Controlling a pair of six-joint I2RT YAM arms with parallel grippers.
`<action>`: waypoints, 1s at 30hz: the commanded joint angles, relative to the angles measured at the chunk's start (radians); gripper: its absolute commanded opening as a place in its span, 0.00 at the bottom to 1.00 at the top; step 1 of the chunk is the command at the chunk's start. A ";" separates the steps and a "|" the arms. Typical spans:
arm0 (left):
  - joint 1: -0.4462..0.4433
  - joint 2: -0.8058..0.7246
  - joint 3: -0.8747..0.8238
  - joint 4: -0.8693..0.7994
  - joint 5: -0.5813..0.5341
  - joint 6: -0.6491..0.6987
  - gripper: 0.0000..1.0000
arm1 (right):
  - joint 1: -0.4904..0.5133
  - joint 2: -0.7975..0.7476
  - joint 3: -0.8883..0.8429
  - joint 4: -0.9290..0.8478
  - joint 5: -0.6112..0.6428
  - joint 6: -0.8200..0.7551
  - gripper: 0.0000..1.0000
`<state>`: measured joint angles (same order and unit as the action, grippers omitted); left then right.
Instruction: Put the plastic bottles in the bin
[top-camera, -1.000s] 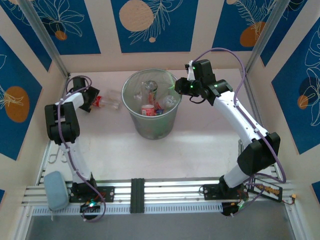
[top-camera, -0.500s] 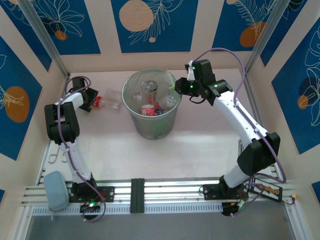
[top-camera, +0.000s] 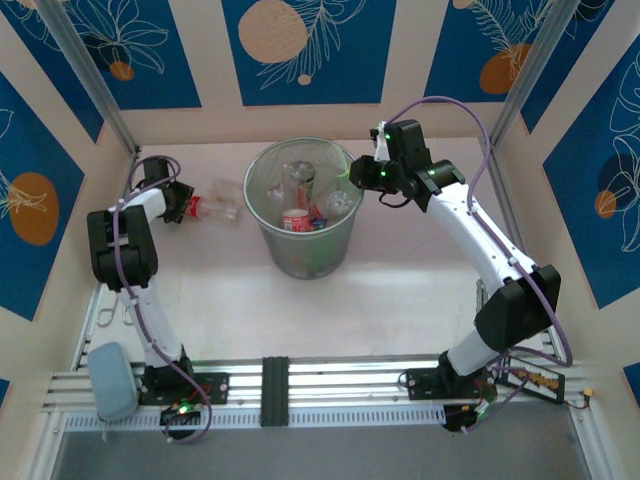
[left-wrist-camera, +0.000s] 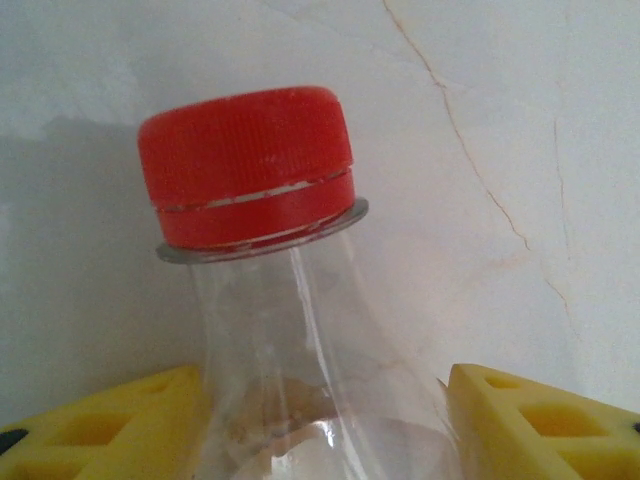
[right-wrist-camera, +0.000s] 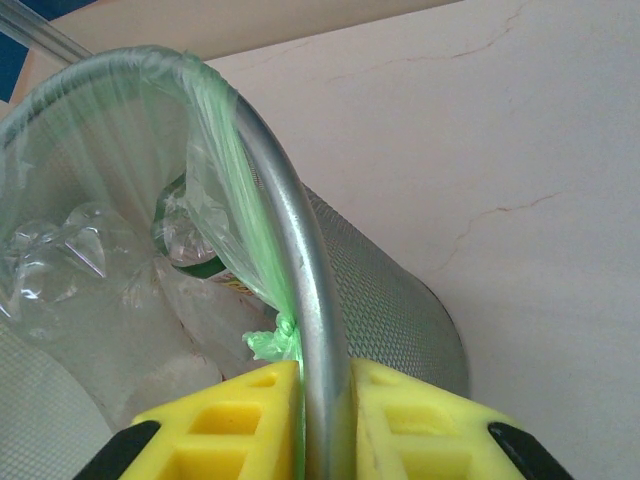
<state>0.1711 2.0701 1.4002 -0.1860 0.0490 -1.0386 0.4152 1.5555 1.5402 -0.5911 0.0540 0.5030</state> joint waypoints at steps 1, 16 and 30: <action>0.001 -0.092 -0.038 0.024 0.037 0.008 0.58 | 0.022 -0.010 -0.037 -0.081 -0.035 -0.006 0.20; 0.001 -0.571 -0.136 0.023 0.088 0.098 0.45 | 0.028 -0.025 -0.021 -0.083 -0.049 0.005 0.21; -0.101 -0.813 0.202 -0.026 0.212 0.245 0.15 | 0.039 -0.018 -0.030 -0.072 -0.038 0.018 0.20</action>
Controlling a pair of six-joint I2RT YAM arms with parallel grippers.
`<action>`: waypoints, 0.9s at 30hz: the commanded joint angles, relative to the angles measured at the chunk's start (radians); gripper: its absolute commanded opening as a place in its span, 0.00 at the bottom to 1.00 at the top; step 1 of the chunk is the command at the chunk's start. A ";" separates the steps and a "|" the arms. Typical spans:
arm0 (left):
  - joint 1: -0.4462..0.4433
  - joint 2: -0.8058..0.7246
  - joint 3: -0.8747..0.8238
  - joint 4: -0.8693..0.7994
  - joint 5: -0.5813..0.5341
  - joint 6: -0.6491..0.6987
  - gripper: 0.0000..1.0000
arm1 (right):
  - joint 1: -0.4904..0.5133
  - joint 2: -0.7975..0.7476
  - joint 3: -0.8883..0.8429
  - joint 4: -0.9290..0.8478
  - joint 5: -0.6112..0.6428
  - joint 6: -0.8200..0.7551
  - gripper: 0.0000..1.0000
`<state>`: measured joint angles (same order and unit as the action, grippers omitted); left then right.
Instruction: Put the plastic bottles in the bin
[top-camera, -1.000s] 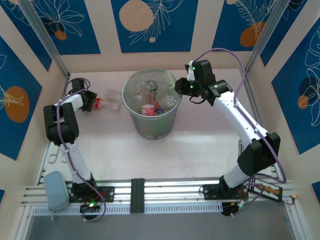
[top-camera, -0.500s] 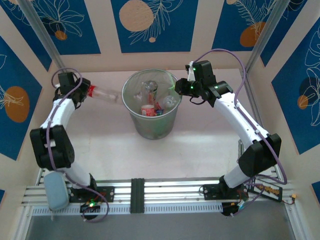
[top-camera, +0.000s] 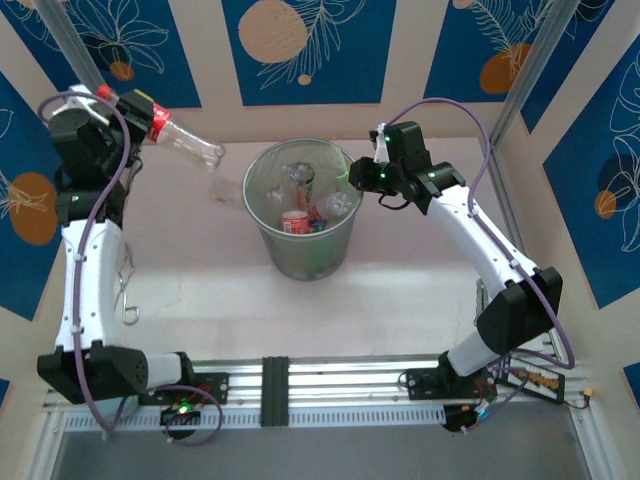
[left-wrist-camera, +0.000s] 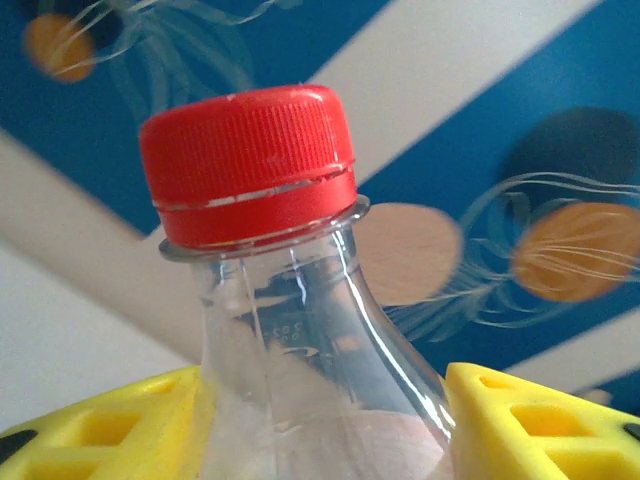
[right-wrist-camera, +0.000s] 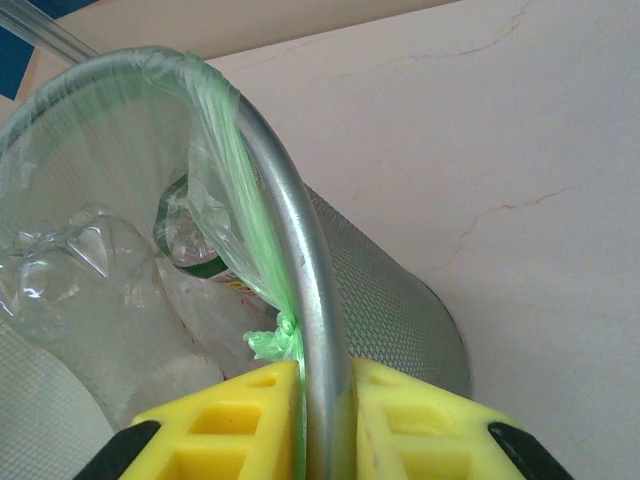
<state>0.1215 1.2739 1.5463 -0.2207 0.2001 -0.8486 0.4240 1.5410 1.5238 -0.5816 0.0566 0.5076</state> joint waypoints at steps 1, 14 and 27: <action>-0.086 -0.012 0.086 0.008 0.064 0.082 0.14 | 0.032 -0.004 -0.014 -0.078 -0.042 0.014 0.20; -0.527 0.152 0.280 0.035 0.055 0.435 0.00 | 0.048 -0.013 -0.020 -0.073 -0.035 0.014 0.20; -0.715 0.369 0.419 -0.291 -0.153 0.789 0.00 | 0.050 -0.012 -0.025 -0.064 -0.030 0.012 0.20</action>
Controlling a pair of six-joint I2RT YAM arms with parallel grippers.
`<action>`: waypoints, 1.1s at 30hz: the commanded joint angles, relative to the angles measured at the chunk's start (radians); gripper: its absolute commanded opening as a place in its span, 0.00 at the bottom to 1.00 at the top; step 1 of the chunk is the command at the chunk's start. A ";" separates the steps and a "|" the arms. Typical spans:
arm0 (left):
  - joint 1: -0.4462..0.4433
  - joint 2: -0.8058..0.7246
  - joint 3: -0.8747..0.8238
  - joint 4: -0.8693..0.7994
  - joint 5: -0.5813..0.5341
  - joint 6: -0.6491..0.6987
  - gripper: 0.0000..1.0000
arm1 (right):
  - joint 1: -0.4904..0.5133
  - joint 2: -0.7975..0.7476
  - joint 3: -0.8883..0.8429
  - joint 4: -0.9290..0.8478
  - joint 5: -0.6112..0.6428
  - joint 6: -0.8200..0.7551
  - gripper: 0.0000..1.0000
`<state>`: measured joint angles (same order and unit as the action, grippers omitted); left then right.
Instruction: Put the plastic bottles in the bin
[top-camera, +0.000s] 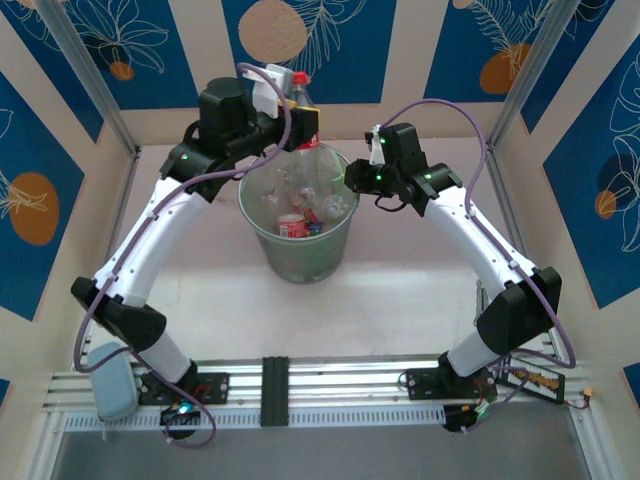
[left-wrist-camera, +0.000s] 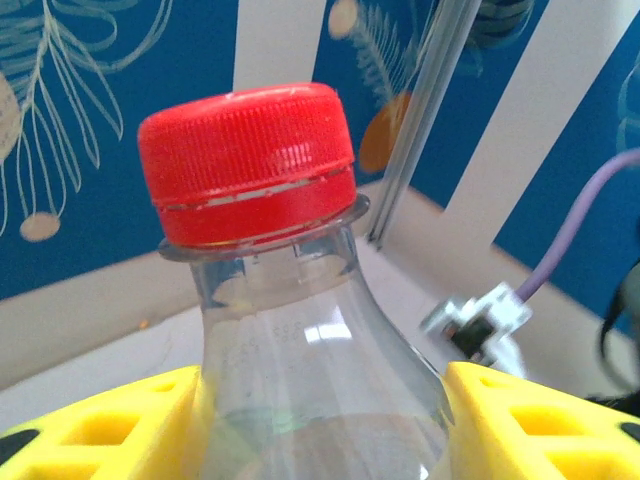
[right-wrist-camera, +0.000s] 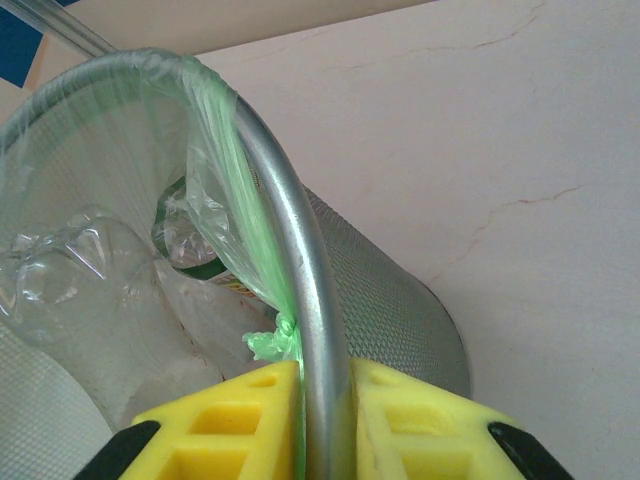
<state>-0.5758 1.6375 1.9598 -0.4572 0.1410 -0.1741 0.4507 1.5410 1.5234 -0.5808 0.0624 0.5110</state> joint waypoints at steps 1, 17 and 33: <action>-0.020 0.008 -0.017 -0.039 -0.109 0.119 0.00 | 0.023 -0.013 -0.025 -0.065 -0.036 0.008 0.21; -0.037 0.034 -0.205 -0.011 -0.135 0.140 0.00 | 0.018 -0.002 -0.031 -0.060 -0.039 0.005 0.20; -0.036 0.101 -0.229 -0.099 -0.104 0.121 0.10 | 0.009 -0.011 -0.039 -0.062 -0.039 0.001 0.21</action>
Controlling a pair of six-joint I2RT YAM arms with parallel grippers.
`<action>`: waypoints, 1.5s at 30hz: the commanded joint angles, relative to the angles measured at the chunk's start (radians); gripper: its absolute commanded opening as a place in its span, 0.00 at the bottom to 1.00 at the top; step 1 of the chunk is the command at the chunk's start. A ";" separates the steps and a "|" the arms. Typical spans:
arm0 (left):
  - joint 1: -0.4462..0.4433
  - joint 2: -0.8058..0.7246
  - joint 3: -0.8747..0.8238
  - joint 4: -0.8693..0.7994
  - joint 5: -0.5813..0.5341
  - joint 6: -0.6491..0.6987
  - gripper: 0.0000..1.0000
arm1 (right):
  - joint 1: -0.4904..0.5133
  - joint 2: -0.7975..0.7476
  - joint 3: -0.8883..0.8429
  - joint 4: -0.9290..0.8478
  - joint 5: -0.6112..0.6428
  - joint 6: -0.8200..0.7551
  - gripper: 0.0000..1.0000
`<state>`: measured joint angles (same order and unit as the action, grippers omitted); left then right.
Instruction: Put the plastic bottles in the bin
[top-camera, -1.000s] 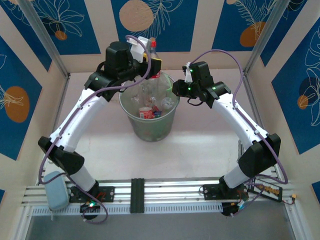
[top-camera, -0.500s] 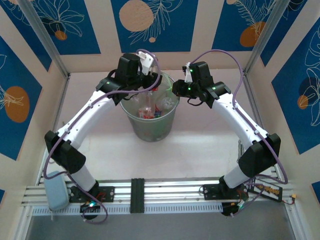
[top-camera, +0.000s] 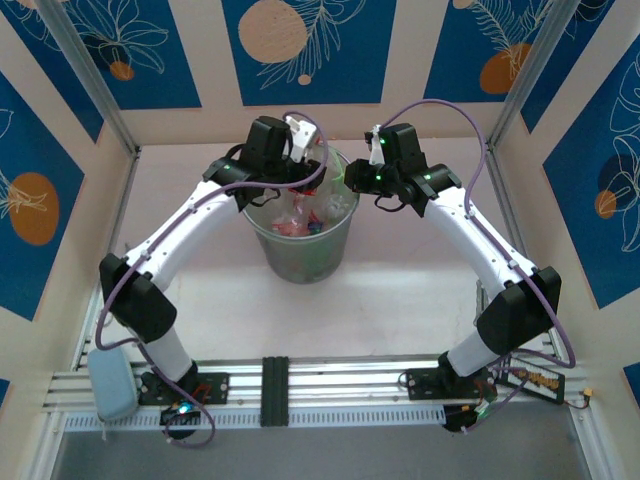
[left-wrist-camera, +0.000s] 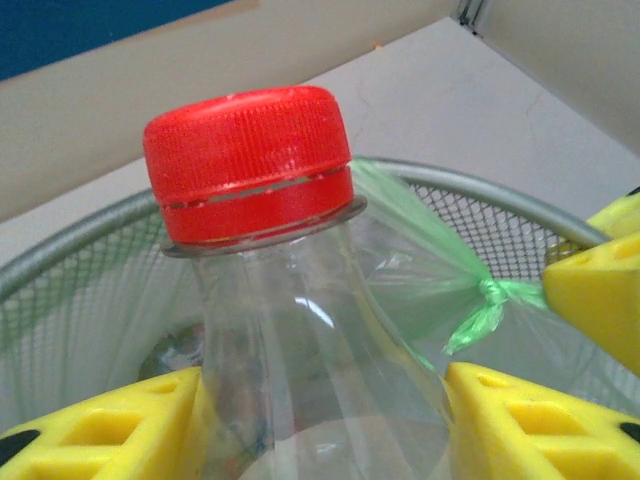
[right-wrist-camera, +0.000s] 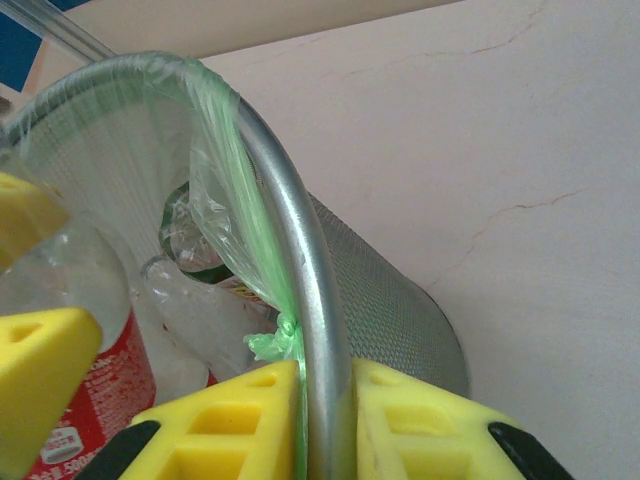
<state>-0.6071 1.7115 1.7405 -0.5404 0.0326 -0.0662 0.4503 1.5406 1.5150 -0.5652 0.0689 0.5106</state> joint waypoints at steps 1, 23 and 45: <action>-0.006 0.027 -0.010 -0.014 0.006 0.013 0.12 | 0.008 -0.011 -0.030 -0.078 -0.045 0.001 0.21; -0.005 -0.053 0.062 0.041 0.025 -0.038 0.63 | 0.008 0.012 -0.001 -0.073 -0.063 0.003 0.20; -0.003 -0.027 0.013 0.058 0.080 -0.140 0.36 | 0.011 0.009 0.012 -0.068 -0.047 0.004 0.20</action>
<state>-0.6071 1.7042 1.7035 -0.4950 0.1036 -0.2050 0.4496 1.5410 1.5162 -0.5659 0.0673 0.5106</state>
